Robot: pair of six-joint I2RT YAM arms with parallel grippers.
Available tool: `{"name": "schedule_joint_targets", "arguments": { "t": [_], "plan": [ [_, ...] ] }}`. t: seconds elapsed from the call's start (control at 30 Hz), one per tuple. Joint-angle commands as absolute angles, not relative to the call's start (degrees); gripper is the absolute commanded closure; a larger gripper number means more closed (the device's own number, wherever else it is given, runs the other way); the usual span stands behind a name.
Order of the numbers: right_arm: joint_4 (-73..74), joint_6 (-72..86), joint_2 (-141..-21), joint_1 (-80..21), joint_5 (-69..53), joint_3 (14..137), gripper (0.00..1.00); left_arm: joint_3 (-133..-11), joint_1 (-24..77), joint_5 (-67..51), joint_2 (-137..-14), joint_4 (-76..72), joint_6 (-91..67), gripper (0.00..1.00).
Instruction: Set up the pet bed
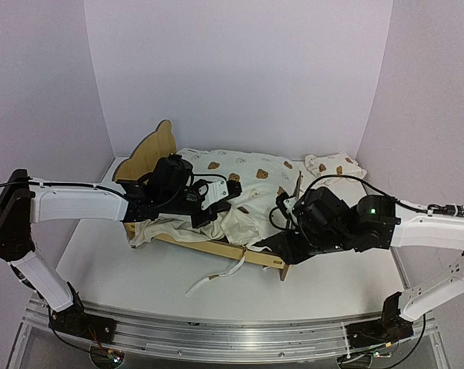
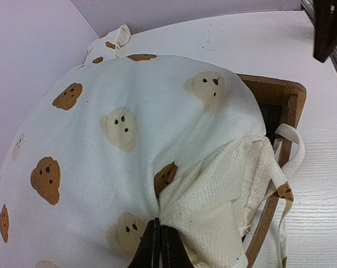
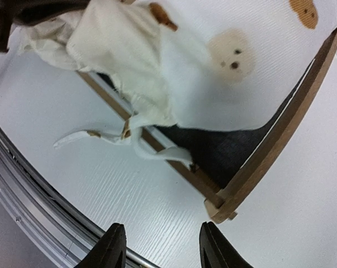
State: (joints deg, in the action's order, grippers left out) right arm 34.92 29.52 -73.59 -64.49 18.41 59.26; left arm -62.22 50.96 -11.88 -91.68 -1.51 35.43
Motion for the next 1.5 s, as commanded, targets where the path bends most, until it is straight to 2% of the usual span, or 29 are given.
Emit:
{"name": "schedule_joint_targets", "arguments": {
  "t": [0.0,0.13,0.27,0.43,0.6,0.8,1.23,1.47],
  "plan": [
    [24.91,35.97,-72.31,-73.53,25.68,50.46,0.55,-63.06,50.80,-12.22,-92.23,-3.15,33.27,1.00],
    [-2.92,35.77,-76.32,-77.84,31.74,38.92,0.61,-63.22,50.80,-11.60,-92.39,-3.86,33.47,1.00],
    [-23.86,36.65,-83.65,-78.05,37.21,31.30,0.64,-63.16,50.80,-11.60,-92.17,-3.40,33.08,1.00],
    [-38.84,40.19,-93.48,-78.05,46.09,27.46,0.64,-61.82,50.80,-11.64,-91.89,-3.75,32.85,1.00],
    [-44.56,44.90,-102.05,-78.06,54.83,27.88,0.65,-62.15,50.80,-12.23,-91.81,-3.43,31.94,1.00],
    [-44.82,50.96,-105.94,-77.47,63.46,27.78,0.66,-62.25,50.80,-13.74,-91.89,-3.68,30.38,1.00],
    [-45.53,50.94,-109.89,-64.72,55.53,29.05,0.59,-66.92,50.80,-16.96,-97.35,-9.50,27.26,1.00],
    [-50.00,51.97,-115.65,-63.09,51.98,32.10,0.55,-67.87,50.80,-16.63,-98.70,-9.73,27.38,1.00]
  ]
}}
